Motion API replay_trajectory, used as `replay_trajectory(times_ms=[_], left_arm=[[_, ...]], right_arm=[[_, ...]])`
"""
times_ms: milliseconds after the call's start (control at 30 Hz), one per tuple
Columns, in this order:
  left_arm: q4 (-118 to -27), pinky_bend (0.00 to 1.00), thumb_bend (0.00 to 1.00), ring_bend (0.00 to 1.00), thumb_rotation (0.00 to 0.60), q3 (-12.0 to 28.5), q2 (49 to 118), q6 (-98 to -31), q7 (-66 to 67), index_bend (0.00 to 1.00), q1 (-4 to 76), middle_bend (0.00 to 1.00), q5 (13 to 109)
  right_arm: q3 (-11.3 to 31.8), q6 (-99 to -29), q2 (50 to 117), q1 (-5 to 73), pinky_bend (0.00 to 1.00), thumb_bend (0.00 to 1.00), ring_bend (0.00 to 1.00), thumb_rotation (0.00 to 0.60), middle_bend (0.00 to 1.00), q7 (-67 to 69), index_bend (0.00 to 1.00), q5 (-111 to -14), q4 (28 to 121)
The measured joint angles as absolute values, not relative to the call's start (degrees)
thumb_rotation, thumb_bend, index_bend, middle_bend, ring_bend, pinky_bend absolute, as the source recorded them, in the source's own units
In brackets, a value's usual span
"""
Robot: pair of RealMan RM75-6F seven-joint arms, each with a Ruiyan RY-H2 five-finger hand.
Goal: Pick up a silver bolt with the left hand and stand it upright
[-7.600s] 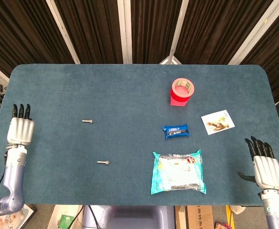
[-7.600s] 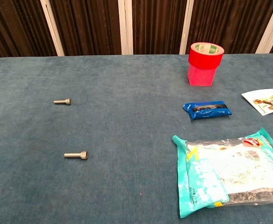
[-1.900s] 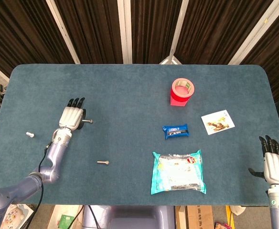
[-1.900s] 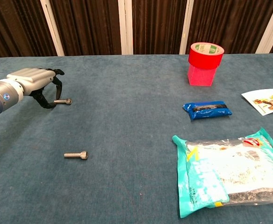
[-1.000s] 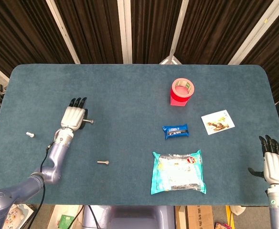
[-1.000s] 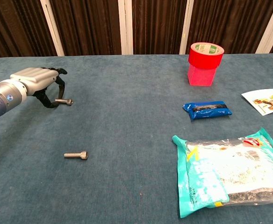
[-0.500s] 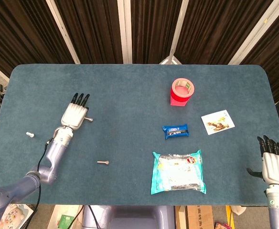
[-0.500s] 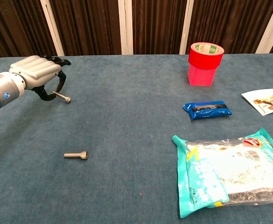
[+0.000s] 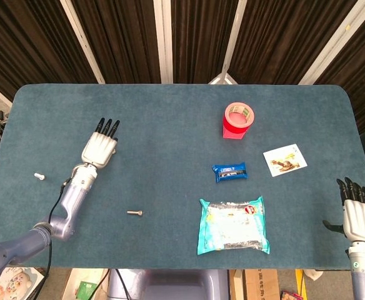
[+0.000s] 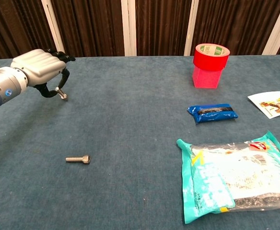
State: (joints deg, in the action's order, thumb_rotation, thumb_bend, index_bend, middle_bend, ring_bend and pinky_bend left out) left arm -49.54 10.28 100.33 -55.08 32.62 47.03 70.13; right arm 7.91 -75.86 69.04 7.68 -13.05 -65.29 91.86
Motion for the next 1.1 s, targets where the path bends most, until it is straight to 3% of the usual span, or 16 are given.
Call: replay_trajectory(times_ms=[867,1100], left_arm=[[-49.76,0.0,0.48,0.0,0.6,12.16,100.87,-53.36,34.57,0.53,47.22,0.02,65.88],[-49.32,0.0,0.43,0.0,0.6,12.21,101.08,-53.35,34.69,0.37,47.29,0.0,65.57]], right_arm=[[7.99,-75.93,69.33,7.74,0.0,0.0,0.0,0.6,0.0,-13.23,0.08,-65.1,91.52],[7.99,-75.88,69.52,7.8,0.0,0.0,0.0,0.6,0.0,-13.3,0.08,-65.05,91.34]])
